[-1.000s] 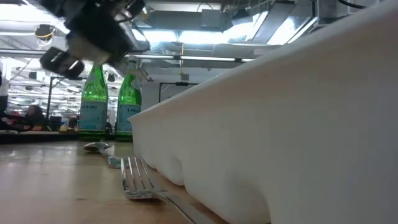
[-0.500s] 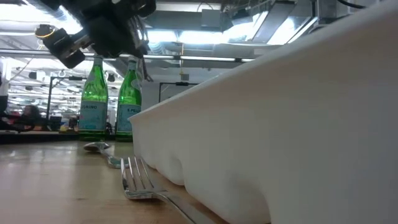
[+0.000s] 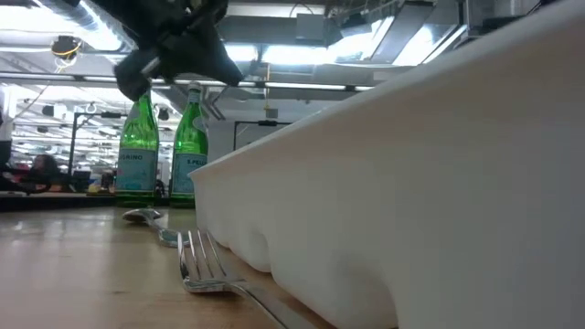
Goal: Sort silverware
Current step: Put the silver fork into the white silverware tray
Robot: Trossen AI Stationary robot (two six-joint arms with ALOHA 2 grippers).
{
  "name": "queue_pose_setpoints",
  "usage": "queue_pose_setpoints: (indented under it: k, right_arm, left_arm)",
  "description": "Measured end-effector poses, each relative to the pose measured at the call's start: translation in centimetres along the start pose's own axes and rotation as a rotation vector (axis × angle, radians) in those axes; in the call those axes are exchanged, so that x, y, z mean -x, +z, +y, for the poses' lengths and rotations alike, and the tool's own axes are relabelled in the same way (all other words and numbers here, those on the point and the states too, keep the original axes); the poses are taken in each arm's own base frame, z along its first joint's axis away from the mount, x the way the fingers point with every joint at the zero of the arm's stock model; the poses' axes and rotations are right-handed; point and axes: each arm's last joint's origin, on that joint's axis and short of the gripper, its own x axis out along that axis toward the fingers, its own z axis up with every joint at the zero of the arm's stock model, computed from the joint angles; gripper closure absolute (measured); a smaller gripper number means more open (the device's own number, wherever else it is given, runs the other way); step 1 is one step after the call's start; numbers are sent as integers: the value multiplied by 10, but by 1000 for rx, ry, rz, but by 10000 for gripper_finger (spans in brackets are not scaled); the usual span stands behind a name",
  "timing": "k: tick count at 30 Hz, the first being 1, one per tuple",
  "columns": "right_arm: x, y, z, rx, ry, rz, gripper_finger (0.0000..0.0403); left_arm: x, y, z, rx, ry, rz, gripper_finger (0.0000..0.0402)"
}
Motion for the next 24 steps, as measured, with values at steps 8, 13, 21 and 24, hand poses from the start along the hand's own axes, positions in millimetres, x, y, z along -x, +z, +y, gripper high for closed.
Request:
queue_pose_setpoints:
  k: [8, 13, 21, 24]
  right_arm:
    - [-1, 4, -4, -135, -140, -78, 260]
    - [-3, 2, -9, -238, -263, -105, 260]
    - [-11, 3, -13, -274, -308, -141, 260]
    - [-17, 6, -14, -218, -299, -159, 260]
  left_arm:
    - [-22, -5, -4, -4, -171, -156, 399]
    - [-46, -6, -7, -54, -292, -251, 399]
    - [-81, 3, -15, -81, -503, -384, 399]
    - [-89, 8, -17, -68, -557, -402, 399]
